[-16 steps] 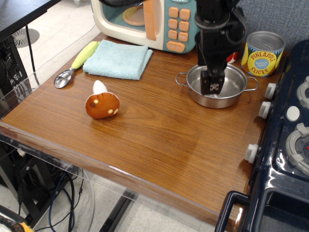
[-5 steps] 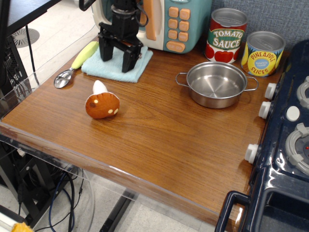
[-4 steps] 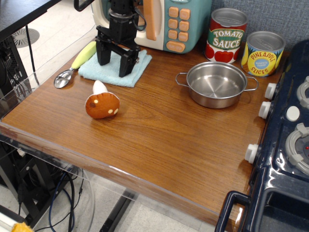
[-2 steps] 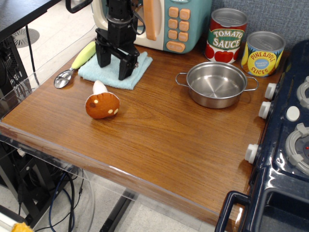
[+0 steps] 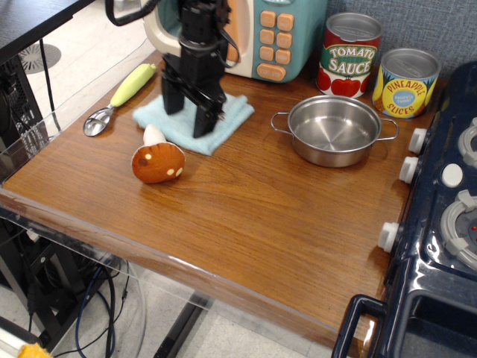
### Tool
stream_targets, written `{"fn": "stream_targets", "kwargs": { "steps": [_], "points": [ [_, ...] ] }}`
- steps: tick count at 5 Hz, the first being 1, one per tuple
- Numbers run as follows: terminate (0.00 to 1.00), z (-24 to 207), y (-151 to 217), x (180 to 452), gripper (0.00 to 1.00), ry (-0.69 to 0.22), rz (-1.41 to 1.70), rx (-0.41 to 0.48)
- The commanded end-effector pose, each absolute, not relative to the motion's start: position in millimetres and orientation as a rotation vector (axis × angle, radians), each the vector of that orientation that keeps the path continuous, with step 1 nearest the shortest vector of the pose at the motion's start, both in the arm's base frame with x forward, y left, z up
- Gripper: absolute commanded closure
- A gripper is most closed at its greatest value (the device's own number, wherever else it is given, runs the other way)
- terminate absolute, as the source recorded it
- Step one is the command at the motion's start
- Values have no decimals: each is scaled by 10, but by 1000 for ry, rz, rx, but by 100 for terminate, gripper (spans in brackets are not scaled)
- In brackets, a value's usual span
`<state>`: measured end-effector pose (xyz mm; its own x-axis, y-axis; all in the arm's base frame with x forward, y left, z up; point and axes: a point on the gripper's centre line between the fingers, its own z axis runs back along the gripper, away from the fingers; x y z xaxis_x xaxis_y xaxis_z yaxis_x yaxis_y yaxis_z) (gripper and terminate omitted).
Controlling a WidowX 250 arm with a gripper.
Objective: Slide the blue cloth to the bottom right corner of the table
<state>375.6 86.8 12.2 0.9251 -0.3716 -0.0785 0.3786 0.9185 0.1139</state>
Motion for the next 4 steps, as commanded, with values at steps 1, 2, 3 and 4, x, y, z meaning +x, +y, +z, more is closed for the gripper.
{"fn": "stream_targets", "kwargs": {
  "steps": [1,2,3,4],
  "points": [
    [0,231,312,3419,0,24,-596,101],
    [0,254,115,3205,0,22,-675,91],
    [0,269,-38,2999,0,24,-744,81],
    [0,270,-219,2823,0,28,-817,66]
  ]
}}
